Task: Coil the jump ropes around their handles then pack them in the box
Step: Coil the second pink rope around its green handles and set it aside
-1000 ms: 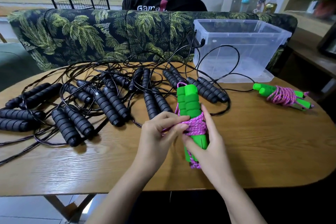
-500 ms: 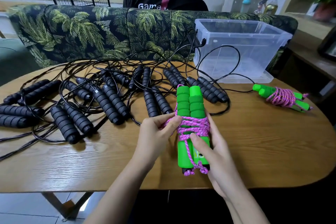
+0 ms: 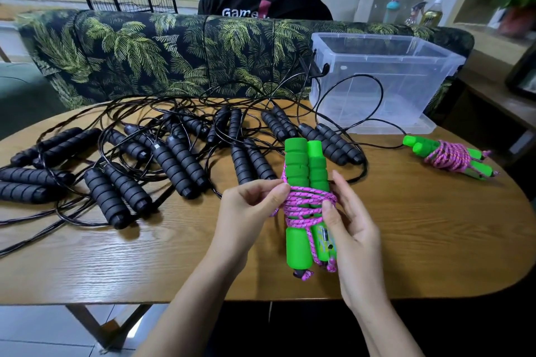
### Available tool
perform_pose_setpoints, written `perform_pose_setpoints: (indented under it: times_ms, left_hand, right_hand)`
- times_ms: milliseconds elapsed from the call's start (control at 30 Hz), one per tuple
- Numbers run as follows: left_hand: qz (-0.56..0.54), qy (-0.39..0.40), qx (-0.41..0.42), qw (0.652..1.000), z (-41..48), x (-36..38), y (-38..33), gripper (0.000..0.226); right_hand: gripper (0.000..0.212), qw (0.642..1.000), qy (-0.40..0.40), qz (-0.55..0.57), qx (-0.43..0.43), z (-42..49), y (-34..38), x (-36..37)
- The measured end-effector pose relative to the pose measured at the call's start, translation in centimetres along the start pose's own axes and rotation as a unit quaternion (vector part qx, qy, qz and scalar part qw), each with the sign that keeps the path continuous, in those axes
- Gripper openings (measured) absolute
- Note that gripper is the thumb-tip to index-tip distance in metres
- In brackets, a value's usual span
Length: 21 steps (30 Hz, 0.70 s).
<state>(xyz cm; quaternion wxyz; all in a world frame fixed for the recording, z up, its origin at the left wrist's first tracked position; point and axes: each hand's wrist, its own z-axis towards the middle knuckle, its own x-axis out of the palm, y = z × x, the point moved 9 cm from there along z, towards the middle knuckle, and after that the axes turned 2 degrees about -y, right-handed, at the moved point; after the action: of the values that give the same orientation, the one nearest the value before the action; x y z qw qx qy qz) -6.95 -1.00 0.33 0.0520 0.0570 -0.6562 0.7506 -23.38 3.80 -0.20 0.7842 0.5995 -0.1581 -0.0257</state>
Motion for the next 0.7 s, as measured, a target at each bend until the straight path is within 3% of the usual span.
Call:
perform_pose_setpoints:
  times_ms: [100,200,333,433,567,700]
  left_hand:
    - [-0.017,-0.024,-0.007,1.000,-0.2,0.1,0.2,0.036]
    - [-0.030,-0.044,-0.003,0.999,-0.4,0.2,0.1,0.030]
    - [-0.029,-0.068,0.007,0.997,-0.5,-0.5,-0.2,0.032]
    - [-0.016,-0.056,0.018,0.998,-0.8,-0.4,-0.5,0.021]
    - [0.016,-0.034,0.045,0.998,-1.0,0.2,-1.0,0.032]
    - [0.041,-0.013,0.052,0.998,-0.8,0.2,-1.0,0.021]
  right_hand:
    - [0.032,0.991,-0.055,-0.106,-0.064,-0.6,1.1,0.0]
    - [0.029,0.945,-0.099,-0.255,-0.180,-1.6,2.7,0.5]
    - [0.060,0.895,-0.050,-0.404,-0.182,-1.8,2.3,2.2]
    - [0.081,0.858,-0.038,-0.475,-0.191,-1.9,2.0,2.7]
    - [0.097,0.868,-0.052,-0.468,-0.158,-1.6,1.5,2.0]
    - [0.081,0.932,-0.031,-0.329,-0.150,-1.3,1.1,1.5]
